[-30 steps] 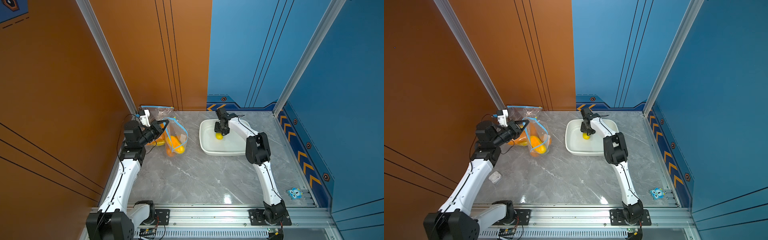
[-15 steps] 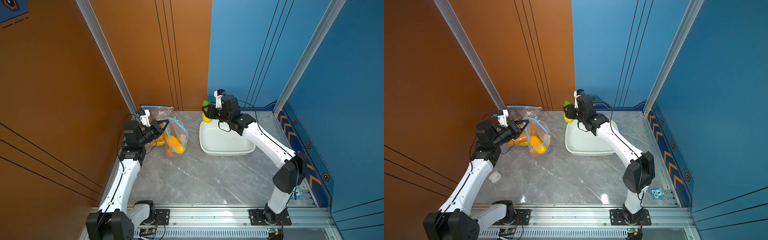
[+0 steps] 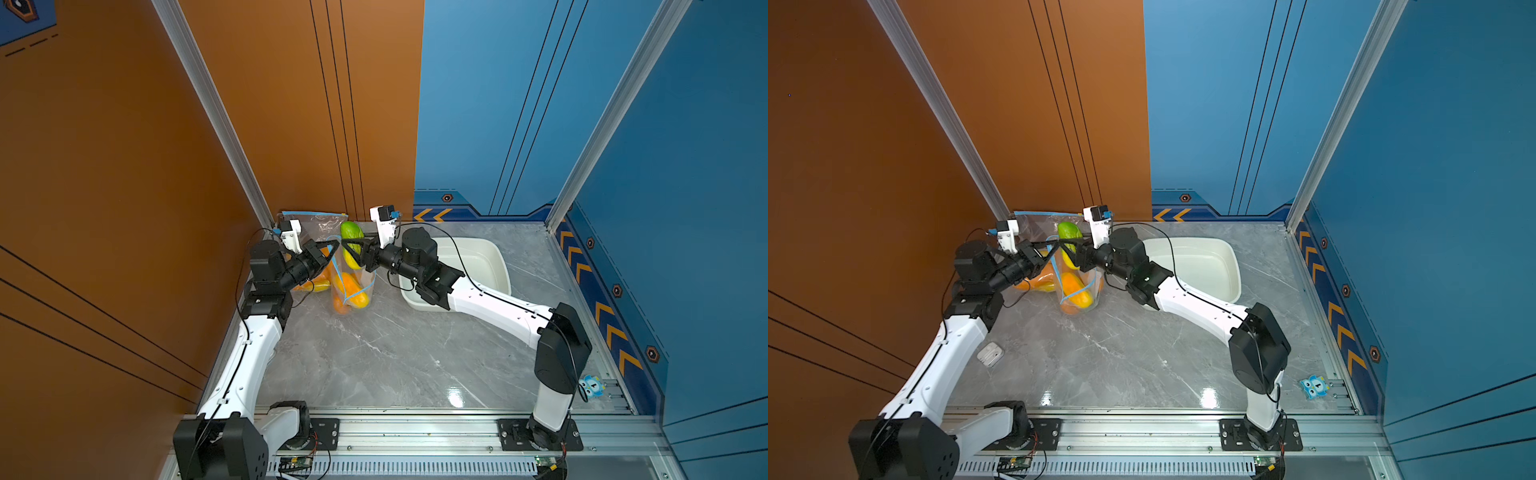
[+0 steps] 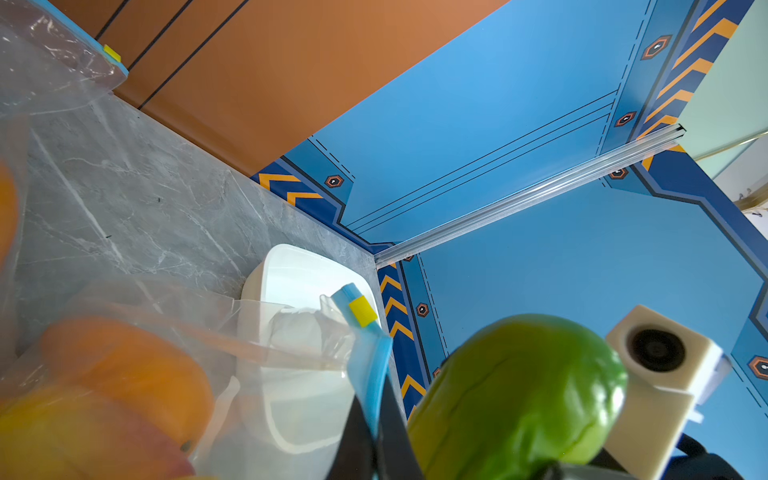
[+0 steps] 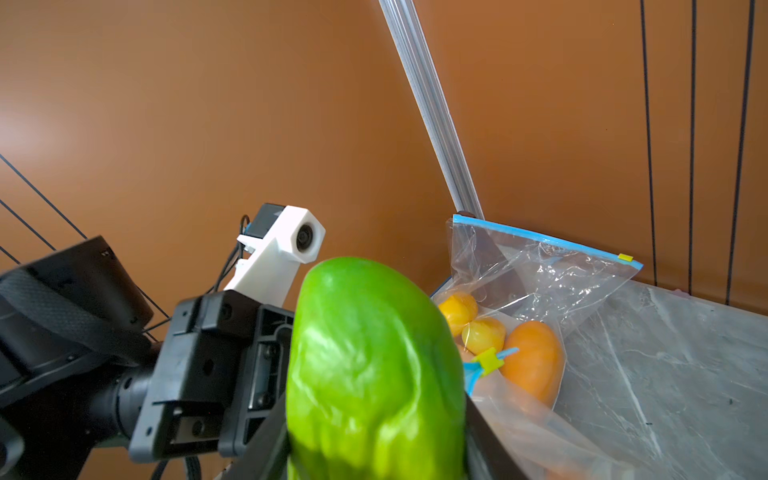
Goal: Place the mango in a zip-top bag and seal the zipper
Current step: Place the mango in the zipper food storage bag.
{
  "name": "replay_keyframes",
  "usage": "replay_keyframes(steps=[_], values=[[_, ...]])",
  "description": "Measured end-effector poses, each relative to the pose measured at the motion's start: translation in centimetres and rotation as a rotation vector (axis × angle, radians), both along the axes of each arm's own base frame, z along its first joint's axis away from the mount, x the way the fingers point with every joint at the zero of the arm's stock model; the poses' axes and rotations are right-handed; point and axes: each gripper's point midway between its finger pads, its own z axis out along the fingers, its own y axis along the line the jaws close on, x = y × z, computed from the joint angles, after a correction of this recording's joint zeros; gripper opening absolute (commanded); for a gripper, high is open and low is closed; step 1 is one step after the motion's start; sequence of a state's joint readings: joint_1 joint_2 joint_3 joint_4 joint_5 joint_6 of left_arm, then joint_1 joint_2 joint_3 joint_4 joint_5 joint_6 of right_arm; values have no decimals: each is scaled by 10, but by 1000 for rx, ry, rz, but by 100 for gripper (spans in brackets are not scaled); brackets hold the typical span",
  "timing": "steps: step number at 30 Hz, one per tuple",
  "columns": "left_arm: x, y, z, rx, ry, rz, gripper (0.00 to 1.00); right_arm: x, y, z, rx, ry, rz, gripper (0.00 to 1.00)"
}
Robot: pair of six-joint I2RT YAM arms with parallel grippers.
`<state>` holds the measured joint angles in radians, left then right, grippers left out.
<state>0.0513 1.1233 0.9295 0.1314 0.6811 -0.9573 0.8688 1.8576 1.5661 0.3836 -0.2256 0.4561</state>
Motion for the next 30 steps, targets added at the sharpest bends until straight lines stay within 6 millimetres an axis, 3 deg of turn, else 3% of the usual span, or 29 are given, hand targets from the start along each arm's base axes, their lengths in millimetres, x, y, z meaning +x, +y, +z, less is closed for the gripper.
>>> replay_keyframes(steps=[3, 7, 8, 16, 19, 23, 27, 30], values=[[0, 0, 0, 0, 1, 1, 0, 0, 5, -9, -6, -11, 12, 42], [1, 1, -1, 0, 4, 2, 0, -3, 7, -9, -24, -55, 21, 64], [1, 1, -1, -1, 4, 2, 0, -4, 8, -10, -33, -69, 23, 74], [1, 1, -2, -1, 5, 3, 0, -9, 8, -25, -103, -92, 30, 77], [1, 1, -2, -1, 5, 4, 0, -12, -3, -17, -114, -83, 16, 83], [1, 2, 1, -3, 2, 6, 0, -18, -35, 10, -135, -53, -56, 91], [-5, -4, 12, -1, -28, -8, 0, -19, -58, 38, -175, -2, -131, 82], [-12, -11, 23, 2, -59, -29, 0, -18, -63, 28, -225, 60, -145, 76]])
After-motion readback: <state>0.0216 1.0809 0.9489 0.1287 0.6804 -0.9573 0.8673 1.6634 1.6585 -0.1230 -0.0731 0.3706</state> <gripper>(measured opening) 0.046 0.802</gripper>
